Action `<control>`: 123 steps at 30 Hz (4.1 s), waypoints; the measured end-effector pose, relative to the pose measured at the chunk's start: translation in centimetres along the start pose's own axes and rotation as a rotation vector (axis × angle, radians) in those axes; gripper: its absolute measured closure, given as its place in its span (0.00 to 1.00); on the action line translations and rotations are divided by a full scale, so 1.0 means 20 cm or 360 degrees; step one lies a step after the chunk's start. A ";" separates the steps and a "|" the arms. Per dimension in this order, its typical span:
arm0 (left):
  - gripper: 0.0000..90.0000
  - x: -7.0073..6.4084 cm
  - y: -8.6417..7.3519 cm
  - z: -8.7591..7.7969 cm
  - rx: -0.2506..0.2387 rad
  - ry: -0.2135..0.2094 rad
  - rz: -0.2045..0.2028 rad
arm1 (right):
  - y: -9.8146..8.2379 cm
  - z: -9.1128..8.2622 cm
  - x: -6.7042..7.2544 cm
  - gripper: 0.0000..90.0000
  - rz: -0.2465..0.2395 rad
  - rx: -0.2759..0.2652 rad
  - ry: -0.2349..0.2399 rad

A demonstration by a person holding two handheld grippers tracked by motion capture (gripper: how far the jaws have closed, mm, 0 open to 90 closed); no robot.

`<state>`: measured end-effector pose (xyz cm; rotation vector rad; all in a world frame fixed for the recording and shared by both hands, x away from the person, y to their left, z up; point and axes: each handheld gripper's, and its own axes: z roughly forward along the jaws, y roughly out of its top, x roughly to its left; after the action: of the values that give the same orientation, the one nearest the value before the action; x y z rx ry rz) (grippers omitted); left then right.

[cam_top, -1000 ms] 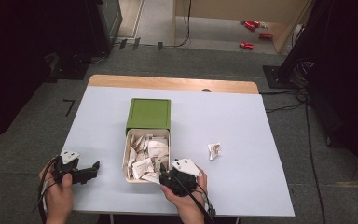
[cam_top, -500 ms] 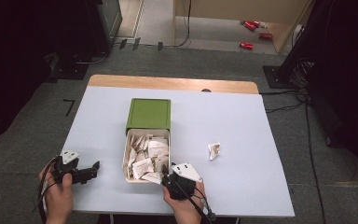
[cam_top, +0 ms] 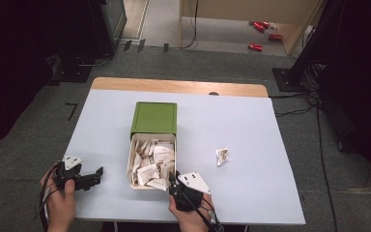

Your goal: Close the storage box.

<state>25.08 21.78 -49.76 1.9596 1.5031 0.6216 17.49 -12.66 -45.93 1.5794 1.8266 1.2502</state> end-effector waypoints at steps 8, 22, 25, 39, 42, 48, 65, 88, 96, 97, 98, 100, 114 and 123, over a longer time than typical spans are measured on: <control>0.08 0.00 0.00 0.00 0.0000 0.0000 0.0000 | 0.02 0.04 0.03 0.93 0.0017 0.0025 -0.0108; 0.08 0.00 0.00 0.00 0.0003 -0.0001 0.0003 | 0.05 0.09 0.09 0.99 0.0126 -0.0051 -0.0360; 0.08 0.00 0.00 0.00 0.0003 -0.0001 0.0003 | 0.06 0.09 0.09 0.99 0.0155 -0.0062 -0.0361; 0.08 0.00 0.00 0.00 0.0003 -0.0001 0.0003 | 0.12 0.18 0.08 0.97 0.0197 -0.0071 -0.0364; 0.08 0.00 0.00 0.00 0.0001 -0.0001 0.0001 | 0.13 0.21 0.09 0.97 0.0192 -0.0077 -0.0367; 0.08 0.00 0.00 0.00 0.0002 -0.0001 0.0002 | 0.16 0.24 0.08 0.96 0.0190 -0.0068 -0.0361; 0.08 0.00 0.00 0.00 0.0005 -0.0002 0.0003 | 0.18 0.12 0.02 0.61 0.0062 -0.0046 -0.0135; 0.08 0.00 0.00 0.00 0.0002 -0.0001 0.0002 | -0.04 0.09 0.03 0.54 -0.0055 0.0062 -0.0093; 0.08 0.00 0.00 0.00 0.0001 -0.0001 0.0001 | -0.05 0.15 0.04 0.56 -0.0087 0.0041 -0.0076; 0.08 0.00 0.00 0.00 0.0000 -0.0001 0.0001 | -0.05 0.15 0.05 0.57 -0.0098 0.0032 -0.0075; 0.08 0.00 0.00 0.00 0.0001 -0.0001 0.0002 | -0.05 0.15 0.05 0.59 -0.0111 0.0022 -0.0070; 0.08 0.00 0.00 0.00 0.0001 -0.0001 0.0001 | -0.05 0.15 0.06 0.58 -0.0112 0.0018 -0.0068; 0.08 0.00 0.00 0.00 0.0000 -0.0001 0.0002 | -0.05 0.18 0.05 0.59 -0.0112 0.0048 -0.0083; 0.08 0.00 0.00 0.00 0.0002 -0.0001 0.0003 | -0.01 0.22 0.04 0.59 -0.0125 0.0057 -0.0105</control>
<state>25.09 21.81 -49.75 1.9623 1.5016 0.6208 20.68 -10.38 -48.16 1.5337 1.8608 1.1234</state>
